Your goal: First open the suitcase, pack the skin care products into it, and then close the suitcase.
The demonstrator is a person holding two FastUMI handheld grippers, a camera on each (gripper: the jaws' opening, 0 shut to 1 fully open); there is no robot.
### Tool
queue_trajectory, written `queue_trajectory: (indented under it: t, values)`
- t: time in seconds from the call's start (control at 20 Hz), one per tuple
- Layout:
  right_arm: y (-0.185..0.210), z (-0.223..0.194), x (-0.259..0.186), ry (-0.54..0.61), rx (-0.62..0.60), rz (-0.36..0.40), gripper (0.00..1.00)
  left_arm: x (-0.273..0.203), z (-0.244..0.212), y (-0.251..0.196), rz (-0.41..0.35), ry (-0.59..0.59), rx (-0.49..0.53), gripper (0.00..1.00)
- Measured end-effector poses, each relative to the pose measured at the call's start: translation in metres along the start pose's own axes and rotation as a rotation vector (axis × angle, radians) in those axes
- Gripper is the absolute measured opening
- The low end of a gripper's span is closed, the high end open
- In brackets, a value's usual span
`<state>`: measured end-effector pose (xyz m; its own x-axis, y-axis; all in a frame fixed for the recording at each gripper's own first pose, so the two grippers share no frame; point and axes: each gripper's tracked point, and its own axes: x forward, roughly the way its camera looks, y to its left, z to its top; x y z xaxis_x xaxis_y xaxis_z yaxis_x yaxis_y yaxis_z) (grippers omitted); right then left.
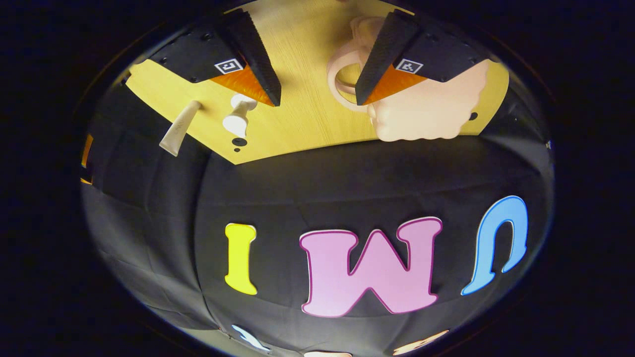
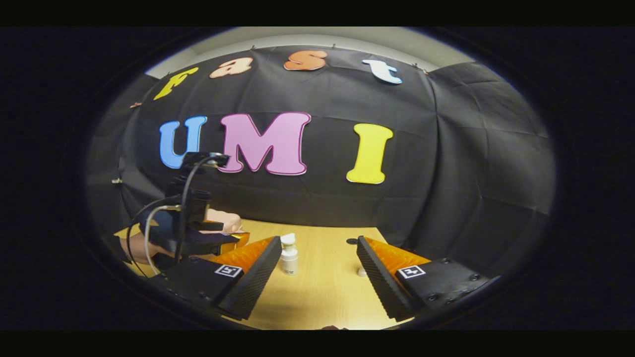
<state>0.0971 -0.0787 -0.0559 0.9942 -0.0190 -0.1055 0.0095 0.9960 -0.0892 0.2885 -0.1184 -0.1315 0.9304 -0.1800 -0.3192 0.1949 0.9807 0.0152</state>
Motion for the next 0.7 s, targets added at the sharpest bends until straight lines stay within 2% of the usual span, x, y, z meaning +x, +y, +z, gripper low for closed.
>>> queue_trajectory:
  t: [0.2, 0.35, 0.45, 0.55, 0.6, 0.65, 0.7]
  values:
    - [-0.004, -0.016, 0.022, 0.055, 0.019, 0.015, 0.98, 0.051, -0.028, -0.002, 0.033, 0.098, 0.000, 0.95]
    - [-0.012, -0.026, 0.033, 0.094, 0.055, 0.008, 0.98, 0.079, -0.050, 0.011, 0.137, 0.200, -0.018, 0.96]
    - [-0.019, -0.032, 0.040, 0.109, 0.031, 0.008, 0.98, 0.095, -0.075, 0.020, 0.215, 0.307, -0.051, 0.94]
    - [-0.022, -0.034, 0.041, 0.115, 0.037, 0.013, 0.97, 0.103, -0.081, 0.032, 0.261, 0.324, -0.025, 0.86]
    - [-0.023, -0.036, 0.043, 0.122, 0.046, 0.014, 0.98, 0.104, -0.085, 0.033, 0.273, 0.333, -0.029, 0.73]
    - [-0.025, -0.036, 0.044, 0.128, 0.054, 0.008, 0.98, 0.103, -0.089, 0.039, 0.307, 0.353, -0.030, 0.66]
    - [-0.028, -0.037, 0.044, 0.130, 0.057, -0.002, 0.98, 0.105, -0.095, 0.044, 0.323, 0.378, -0.034, 0.42]
